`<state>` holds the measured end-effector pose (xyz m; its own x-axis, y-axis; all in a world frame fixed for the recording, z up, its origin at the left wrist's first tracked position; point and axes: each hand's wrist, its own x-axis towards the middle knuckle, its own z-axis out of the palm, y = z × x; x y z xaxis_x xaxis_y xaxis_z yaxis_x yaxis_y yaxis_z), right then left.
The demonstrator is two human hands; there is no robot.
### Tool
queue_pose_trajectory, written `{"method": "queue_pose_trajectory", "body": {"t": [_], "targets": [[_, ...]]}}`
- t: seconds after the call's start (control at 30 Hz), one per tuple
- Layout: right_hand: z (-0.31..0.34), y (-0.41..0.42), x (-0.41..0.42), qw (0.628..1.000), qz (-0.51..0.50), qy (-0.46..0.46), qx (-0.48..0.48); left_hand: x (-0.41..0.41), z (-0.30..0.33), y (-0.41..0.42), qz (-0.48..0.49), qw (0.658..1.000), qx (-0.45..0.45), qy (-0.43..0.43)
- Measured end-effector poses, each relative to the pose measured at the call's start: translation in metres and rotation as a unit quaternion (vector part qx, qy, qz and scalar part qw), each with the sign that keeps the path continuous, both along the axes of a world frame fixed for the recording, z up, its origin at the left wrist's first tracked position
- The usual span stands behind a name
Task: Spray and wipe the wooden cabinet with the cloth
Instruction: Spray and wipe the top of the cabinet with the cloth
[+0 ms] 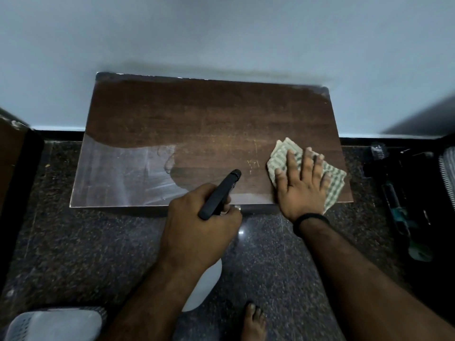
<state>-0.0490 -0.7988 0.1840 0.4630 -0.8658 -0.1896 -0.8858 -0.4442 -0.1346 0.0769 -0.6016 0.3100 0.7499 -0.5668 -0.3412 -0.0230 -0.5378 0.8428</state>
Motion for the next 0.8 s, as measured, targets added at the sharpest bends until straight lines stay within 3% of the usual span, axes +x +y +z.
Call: {"method": "queue_pose_trajectory", "body": {"t": [0.2,0.8], "targets": [[0.003,0.033,0.032,0.997,-0.08,0.002,0.021,0.017,0.002,0.021,0.006,1.0,0.006,0.0],[0.005,0.159,0.214,0.996,0.086,-0.017,0.033,0.11,-0.011,0.136,0.082,0.995,0.042,-0.049]]}}
